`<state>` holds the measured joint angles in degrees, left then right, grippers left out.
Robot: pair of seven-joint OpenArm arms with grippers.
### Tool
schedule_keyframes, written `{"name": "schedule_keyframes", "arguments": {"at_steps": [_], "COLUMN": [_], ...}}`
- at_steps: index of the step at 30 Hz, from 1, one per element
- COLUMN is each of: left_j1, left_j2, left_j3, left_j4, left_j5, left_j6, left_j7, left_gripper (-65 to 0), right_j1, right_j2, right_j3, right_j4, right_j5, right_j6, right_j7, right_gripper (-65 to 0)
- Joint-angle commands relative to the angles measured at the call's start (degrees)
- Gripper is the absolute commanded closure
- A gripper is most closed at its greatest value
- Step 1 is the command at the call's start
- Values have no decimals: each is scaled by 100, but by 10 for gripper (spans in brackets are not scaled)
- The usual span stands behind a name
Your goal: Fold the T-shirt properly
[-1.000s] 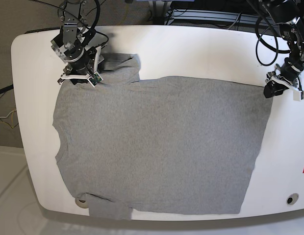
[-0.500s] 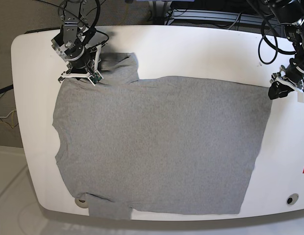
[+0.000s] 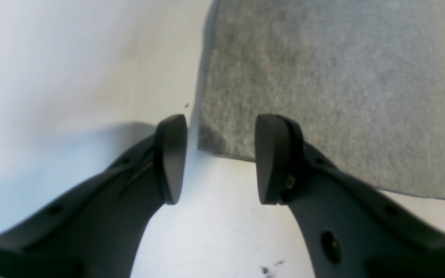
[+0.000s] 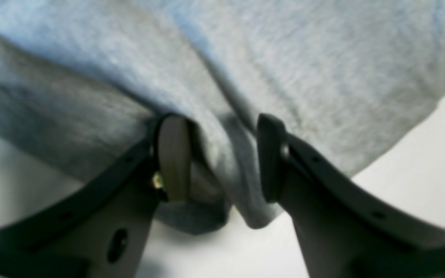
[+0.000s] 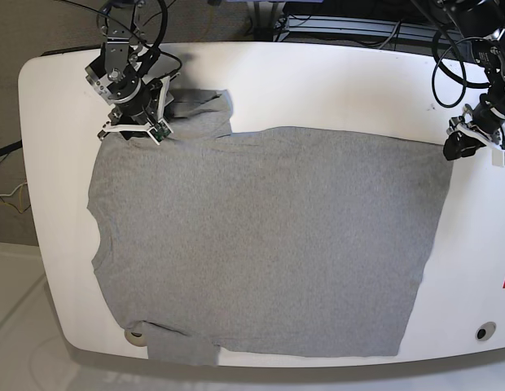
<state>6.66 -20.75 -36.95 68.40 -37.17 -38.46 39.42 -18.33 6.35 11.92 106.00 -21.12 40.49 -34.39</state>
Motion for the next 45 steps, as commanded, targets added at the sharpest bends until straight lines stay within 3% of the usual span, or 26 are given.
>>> {"name": "schedule_keyframes", "arguments": {"at_steps": [1,12,14,18,21,28,38,45], "left_j1": [-65,-52,-35,-18,0,51,85,162], "left_j2": [-122,-115,-59,-35,-16,77,30,-35], "left_j3": [-13,19,188,445,623,949,807,599], "left_j4": [42,109,153,176,185,316,327,424], "left_j5": [-98,-114,-37,23,67,91,130,-69], "left_j6": [-1,-6,24,27,18,93,681,515], "left_j7": [-133,1,-70,-142,-201,-209,-233,-37], "left_gripper": [-269,-242,-131,0,0,0,0,0], "right_j1": [40,39,29,20,21,13,-58,-256], "right_j2": [43,31,41,24,19,21,306,374], "right_j3": [20,1,32,41,46,32,75,87], "right_j4": [71,-21,-25,-21,-9,8,19,122], "right_j5": [21,72,87,79,93,184,260,453], "right_j6": [-49,-49,-49,-49,-49,-49,-49,-49], "right_j7": [93,110,87,75,66,46,45,60], "right_gripper": [-254,-287,-242,-112,0,0,0,0]}}
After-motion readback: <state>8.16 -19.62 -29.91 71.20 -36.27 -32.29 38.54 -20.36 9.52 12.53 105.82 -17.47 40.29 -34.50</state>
